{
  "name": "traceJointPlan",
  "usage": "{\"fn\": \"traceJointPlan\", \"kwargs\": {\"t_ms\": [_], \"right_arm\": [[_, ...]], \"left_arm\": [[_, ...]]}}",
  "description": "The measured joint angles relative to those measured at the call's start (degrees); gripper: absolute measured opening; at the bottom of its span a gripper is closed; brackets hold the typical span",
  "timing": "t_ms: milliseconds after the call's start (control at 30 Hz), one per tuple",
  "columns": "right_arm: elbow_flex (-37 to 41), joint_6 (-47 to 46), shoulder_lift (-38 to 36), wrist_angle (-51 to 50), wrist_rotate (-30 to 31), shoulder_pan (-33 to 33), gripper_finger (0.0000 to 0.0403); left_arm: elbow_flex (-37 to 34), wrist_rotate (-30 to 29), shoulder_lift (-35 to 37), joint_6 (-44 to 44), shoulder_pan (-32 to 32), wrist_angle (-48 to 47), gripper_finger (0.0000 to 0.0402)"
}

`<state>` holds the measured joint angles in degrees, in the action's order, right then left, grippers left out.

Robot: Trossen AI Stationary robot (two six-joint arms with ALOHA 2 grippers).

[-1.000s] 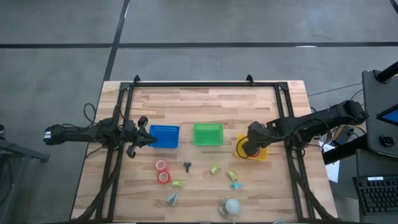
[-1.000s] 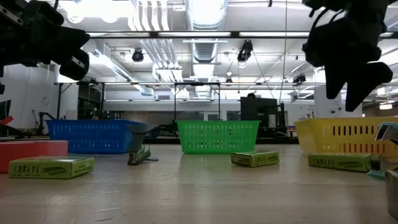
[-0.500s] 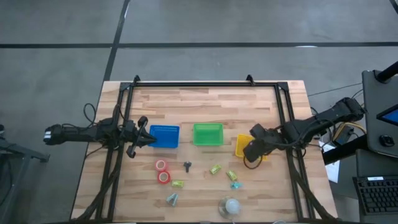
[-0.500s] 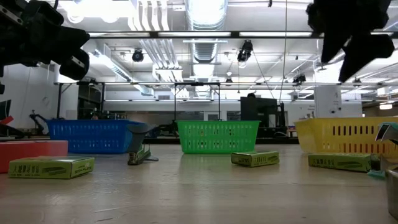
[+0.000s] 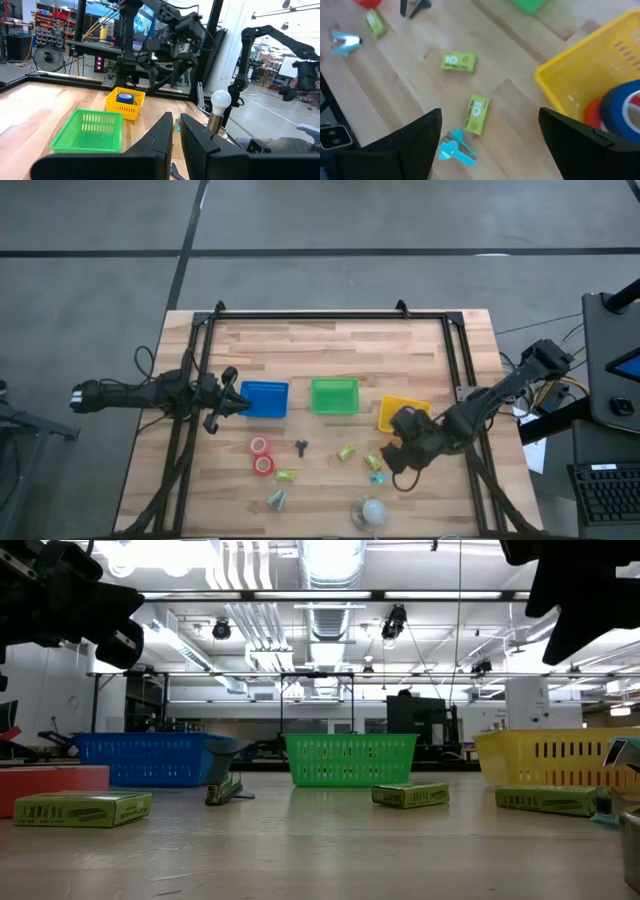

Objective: Pick and place Stapler, Stapler remover, tape
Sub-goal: Put the light blue staple remover into the green bin

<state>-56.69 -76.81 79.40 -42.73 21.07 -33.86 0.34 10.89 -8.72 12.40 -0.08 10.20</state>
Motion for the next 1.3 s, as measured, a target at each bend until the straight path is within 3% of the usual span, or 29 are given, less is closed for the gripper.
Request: {"fn": "traceJointPlan", "kwargs": {"t_ms": [467,900,1300], "right_arm": [[-12.4,-1.2,17.1,-2.9,-3.3,-6.9,0.0324],[-9.1,7.4,20.1,-3.6,-1.5,-12.7,0.0304],[-1.2,13.6,20.1,9.2,4.6,-13.0,0.0263]], "left_arm": [[0.0,0.0,0.0,0.0,0.0,0.0,0.0042],[0.0,0.0,0.0,0.0,0.0,0.0,0.0042],[0.0,0.0,0.0,0.0,0.0,0.0,0.0042]]}}
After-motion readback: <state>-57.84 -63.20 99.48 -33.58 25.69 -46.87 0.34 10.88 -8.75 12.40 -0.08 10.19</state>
